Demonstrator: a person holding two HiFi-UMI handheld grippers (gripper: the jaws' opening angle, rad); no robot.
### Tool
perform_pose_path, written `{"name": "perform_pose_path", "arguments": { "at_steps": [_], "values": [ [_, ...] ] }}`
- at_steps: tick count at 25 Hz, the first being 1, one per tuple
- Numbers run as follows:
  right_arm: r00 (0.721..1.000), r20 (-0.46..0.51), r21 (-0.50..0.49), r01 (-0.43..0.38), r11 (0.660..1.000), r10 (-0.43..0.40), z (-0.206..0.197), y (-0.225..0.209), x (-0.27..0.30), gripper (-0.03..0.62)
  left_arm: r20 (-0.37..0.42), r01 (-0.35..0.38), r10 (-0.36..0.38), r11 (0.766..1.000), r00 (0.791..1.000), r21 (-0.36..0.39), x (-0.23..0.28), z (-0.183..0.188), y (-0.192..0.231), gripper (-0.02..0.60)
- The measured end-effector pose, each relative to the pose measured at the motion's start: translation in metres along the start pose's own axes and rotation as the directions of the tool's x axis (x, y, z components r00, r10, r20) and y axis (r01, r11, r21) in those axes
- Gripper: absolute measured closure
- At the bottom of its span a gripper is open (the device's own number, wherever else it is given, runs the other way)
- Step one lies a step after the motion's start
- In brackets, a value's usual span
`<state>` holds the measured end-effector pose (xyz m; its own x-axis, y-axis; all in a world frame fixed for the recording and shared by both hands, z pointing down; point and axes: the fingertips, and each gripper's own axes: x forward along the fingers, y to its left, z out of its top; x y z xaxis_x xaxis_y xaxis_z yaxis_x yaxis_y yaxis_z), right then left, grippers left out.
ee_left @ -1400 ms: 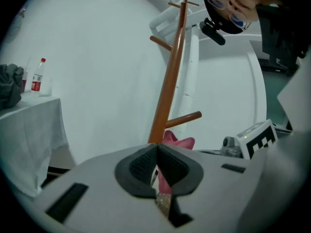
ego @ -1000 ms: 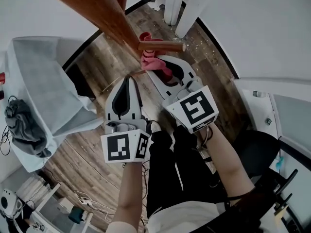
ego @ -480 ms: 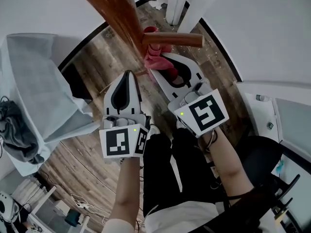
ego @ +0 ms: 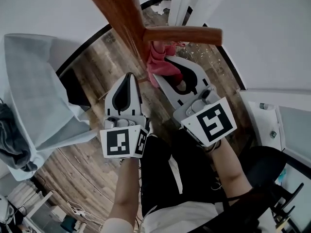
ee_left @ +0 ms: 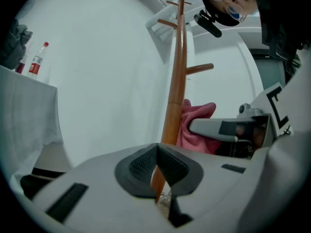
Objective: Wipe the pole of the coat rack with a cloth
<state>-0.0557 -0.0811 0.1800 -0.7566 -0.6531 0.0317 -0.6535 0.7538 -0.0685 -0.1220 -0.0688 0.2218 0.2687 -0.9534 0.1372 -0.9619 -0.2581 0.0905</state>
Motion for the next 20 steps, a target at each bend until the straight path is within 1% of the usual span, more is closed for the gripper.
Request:
{"name": "perform_pose_path", "arguments": {
  "at_steps": [6, 9, 11, 16, 20],
  "values": [
    [0.998, 0.054, 0.029, -0.019, 0.999, 0.017, -0.005, 0.000, 0.001, 0.501, 0.001, 0.040, -0.040, 0.999, 0.999, 0.029, 0.010, -0.021, 0.002, 0.572],
    [0.995, 0.094, 0.016, -0.040, 0.999, 0.039, -0.002, -0.001, 0.005, 0.500, 0.027, 0.056, -0.057, 0.998, 0.998, 0.036, 0.020, -0.024, 0.007, 0.572],
    [0.991, 0.124, 0.012, -0.056, 0.998, 0.054, -0.003, -0.001, 0.007, 0.500, 0.043, 0.055, -0.056, 0.998, 0.997, 0.039, 0.024, -0.028, 0.011, 0.572],
    [0.968, 0.233, 0.057, -0.111, 0.992, 0.095, -0.007, -0.008, 0.005, 0.500, 0.054, 0.040, -0.043, 0.997, 0.998, 0.065, 0.034, -0.049, 0.017, 0.572],
    [0.948, 0.296, 0.042, -0.135, 0.990, 0.117, -0.012, -0.014, 0.005, 0.500, 0.087, 0.013, -0.020, 0.996, 0.996, 0.085, 0.037, -0.064, 0.020, 0.572]
  ]
}}
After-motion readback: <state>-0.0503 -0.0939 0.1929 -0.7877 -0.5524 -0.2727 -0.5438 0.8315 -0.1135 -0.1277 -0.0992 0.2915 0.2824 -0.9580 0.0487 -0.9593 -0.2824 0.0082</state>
